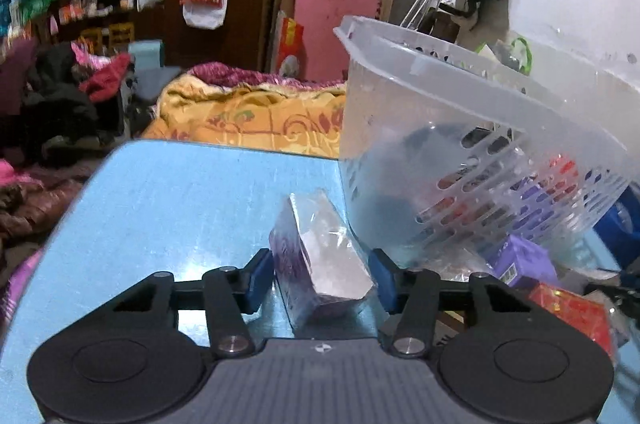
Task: Organize objects
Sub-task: 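Grasp a clear bag with white contents in each gripper, then carry both clear bags over the basket and open both grippers, then grasp a red wrapped ball with the left gripper while the right grasps a purple-based clear bag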
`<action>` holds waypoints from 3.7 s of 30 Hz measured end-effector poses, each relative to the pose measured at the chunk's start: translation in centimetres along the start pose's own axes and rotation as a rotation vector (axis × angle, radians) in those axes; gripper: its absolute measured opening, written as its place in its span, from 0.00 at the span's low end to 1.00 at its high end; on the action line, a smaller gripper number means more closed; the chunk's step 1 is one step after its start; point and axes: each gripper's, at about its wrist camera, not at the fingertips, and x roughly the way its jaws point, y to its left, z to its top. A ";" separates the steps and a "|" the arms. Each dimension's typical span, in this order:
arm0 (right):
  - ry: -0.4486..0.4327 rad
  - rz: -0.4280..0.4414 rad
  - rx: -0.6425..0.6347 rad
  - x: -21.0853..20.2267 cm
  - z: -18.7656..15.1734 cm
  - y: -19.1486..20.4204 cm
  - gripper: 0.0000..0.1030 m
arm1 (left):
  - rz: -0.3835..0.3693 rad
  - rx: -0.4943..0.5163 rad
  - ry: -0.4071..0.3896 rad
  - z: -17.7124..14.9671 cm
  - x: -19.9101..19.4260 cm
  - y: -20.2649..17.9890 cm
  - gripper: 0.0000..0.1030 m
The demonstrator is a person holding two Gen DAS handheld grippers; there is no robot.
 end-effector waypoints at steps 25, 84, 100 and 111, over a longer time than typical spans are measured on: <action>-0.282 0.031 0.038 -9.5 -6.0 0.9 0.49 | -0.246 0.005 -0.259 -8.0 -10.9 0.4 0.39; -0.159 0.049 -0.088 -4.7 -3.6 5.2 1.00 | -0.251 0.019 -0.141 -4.8 -8.7 -2.0 0.85; -0.087 -0.003 -0.133 -3.0 -4.2 6.0 0.44 | -0.233 0.078 -0.052 -6.2 -5.8 -2.8 0.71; -0.152 -0.038 -0.161 -4.0 -4.7 6.7 0.36 | -0.271 0.068 -0.091 -6.6 -6.3 -2.3 0.43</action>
